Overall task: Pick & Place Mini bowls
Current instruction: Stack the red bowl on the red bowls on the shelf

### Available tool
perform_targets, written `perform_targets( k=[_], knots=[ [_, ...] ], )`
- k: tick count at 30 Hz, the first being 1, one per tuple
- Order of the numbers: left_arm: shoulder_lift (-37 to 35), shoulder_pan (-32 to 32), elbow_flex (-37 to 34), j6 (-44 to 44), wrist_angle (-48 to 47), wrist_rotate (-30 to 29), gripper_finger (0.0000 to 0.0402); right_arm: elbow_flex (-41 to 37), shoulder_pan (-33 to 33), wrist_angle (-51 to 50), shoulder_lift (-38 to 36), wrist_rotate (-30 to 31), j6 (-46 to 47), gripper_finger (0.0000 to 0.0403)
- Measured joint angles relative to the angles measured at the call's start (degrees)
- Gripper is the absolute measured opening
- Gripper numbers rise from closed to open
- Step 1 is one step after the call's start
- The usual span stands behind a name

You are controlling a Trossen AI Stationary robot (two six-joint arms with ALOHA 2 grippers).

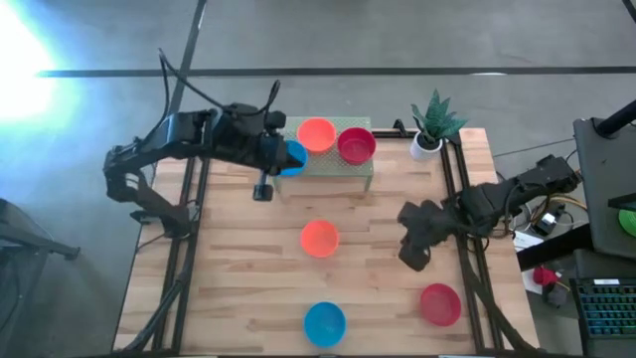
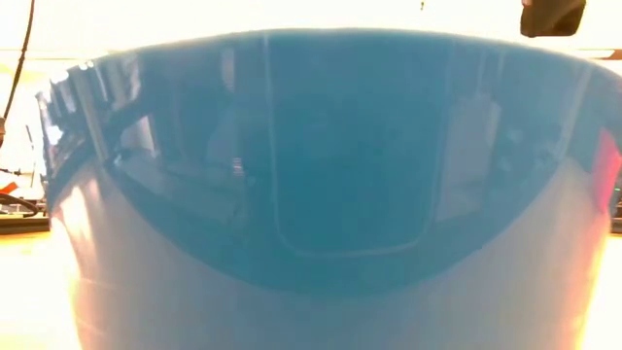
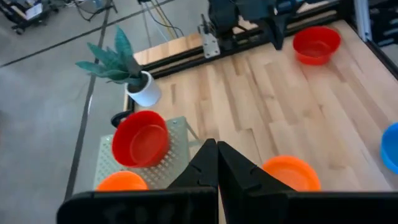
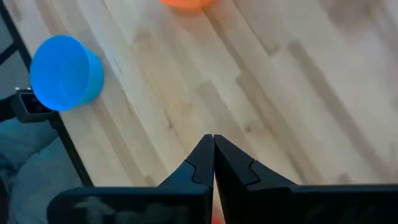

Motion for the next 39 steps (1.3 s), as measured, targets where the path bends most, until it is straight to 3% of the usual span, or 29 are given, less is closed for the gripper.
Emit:
perform_targets(
  k=[7, 13, 23, 29, 39],
  knots=[
    [-6.81, -1.82, -9.74, -0.18, 6.27, 0.07, 0.0000, -5.34, 6.56, 0.02, 0.00, 0.57, 18.37, 0.0008],
    [-11.55, -2.07, -14.88, -0.14, 11.05, 0.17, 0.0000, -11.19, 9.88, 0.05, 0.00, -5.01, 29.74, 0.0008],
    [-14.21, -2.07, -17.87, -0.11, 12.69, 0.20, 0.0000, -16.86, 9.99, 0.25, 0.00, -14.85, 36.55, 0.0019],
    [-14.19, -2.05, -18.09, 0.42, 12.65, 0.22, 0.0000, -17.05, 10.10, 2.41, 0.20, -14.93, 40.98, 0.0062],
    [-14.19, -2.05, -18.13, 2.56, 12.48, 0.22, 0.0000, -18.58, 17.87, 19.54, 4.01, -14.91, 53.56, 0.0108]
  ],
)
